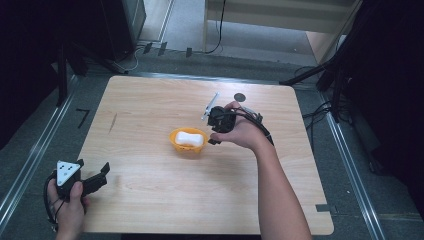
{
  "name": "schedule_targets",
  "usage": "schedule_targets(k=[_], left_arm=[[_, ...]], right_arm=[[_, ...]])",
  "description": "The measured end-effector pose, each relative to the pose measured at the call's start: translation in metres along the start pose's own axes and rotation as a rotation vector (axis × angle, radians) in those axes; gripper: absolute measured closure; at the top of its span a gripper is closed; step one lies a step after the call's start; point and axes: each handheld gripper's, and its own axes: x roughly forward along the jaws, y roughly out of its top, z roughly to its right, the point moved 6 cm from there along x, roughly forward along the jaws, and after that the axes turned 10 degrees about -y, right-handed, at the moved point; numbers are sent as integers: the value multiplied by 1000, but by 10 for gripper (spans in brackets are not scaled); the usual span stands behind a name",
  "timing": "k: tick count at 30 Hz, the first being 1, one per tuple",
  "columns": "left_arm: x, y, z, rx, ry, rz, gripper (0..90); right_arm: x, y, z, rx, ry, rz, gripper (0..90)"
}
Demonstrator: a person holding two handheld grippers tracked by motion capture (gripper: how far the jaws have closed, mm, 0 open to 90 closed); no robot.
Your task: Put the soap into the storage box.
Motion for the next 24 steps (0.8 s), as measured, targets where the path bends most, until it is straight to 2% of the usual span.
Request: schedule_targets(k=[16,22,24], left_arm=[[0,0,0,7,1,-1,128],[0,0,1,9,0,0,128],[0,0,1,9,0,-1,128]], right_arm=[[-9,-44,5,74,-7,5,433],[-6,-61,2,96,-12,3,349],[-5,-66,1,108,-6,20,309]])
